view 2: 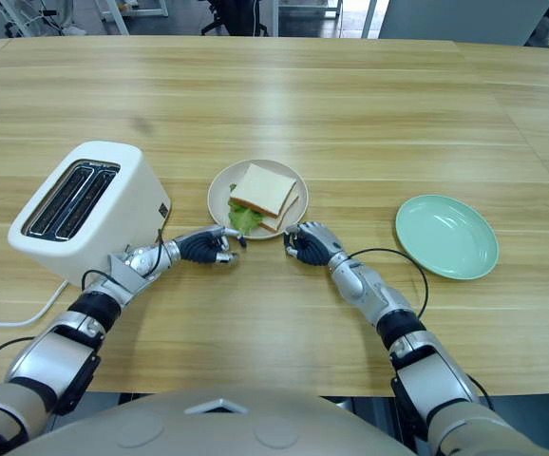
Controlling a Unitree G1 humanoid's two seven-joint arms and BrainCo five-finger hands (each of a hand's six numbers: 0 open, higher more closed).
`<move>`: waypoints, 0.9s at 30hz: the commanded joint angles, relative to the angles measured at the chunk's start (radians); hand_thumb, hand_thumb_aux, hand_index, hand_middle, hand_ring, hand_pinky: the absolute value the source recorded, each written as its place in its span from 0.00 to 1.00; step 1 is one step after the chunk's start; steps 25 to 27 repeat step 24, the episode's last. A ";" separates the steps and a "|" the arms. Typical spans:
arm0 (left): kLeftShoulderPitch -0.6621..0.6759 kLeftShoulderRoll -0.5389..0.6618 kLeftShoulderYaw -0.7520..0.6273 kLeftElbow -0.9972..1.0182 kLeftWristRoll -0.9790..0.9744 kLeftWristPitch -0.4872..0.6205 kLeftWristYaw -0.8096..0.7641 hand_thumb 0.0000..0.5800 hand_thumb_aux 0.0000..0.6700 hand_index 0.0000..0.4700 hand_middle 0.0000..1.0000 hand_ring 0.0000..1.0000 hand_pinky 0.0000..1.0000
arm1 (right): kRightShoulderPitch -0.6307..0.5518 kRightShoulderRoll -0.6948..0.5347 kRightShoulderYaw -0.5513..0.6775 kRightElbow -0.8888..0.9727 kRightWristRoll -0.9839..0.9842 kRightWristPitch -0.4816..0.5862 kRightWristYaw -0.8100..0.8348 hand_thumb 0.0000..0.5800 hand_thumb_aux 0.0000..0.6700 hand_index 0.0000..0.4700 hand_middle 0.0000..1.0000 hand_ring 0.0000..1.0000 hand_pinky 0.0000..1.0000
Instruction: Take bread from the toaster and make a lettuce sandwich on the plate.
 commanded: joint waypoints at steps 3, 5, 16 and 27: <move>-0.007 -0.020 0.063 0.038 -0.072 -0.092 0.020 0.00 0.00 0.00 0.52 0.52 0.52 | -0.004 0.002 -0.011 0.053 0.042 -0.074 -0.040 1.00 1.00 0.98 0.70 0.70 0.70; 0.012 -0.024 0.080 0.022 -0.141 -0.137 -0.047 0.00 0.00 0.00 0.21 0.21 0.21 | 0.008 -0.009 -0.037 0.034 0.089 -0.124 -0.027 0.96 0.80 0.79 0.67 0.67 0.67; 0.227 -0.039 0.202 -0.480 -0.922 0.061 -0.706 0.00 0.00 0.00 0.00 0.00 0.00 | 0.191 -0.085 -0.199 -0.380 0.692 -0.241 0.407 0.00 0.00 0.00 0.07 0.07 0.07; 0.260 -0.103 0.308 -0.721 -0.993 0.211 -0.631 0.00 0.00 0.00 0.00 0.00 0.00 | 0.279 -0.102 -0.343 -0.712 1.007 -0.129 0.519 0.00 0.00 0.00 0.00 0.00 0.00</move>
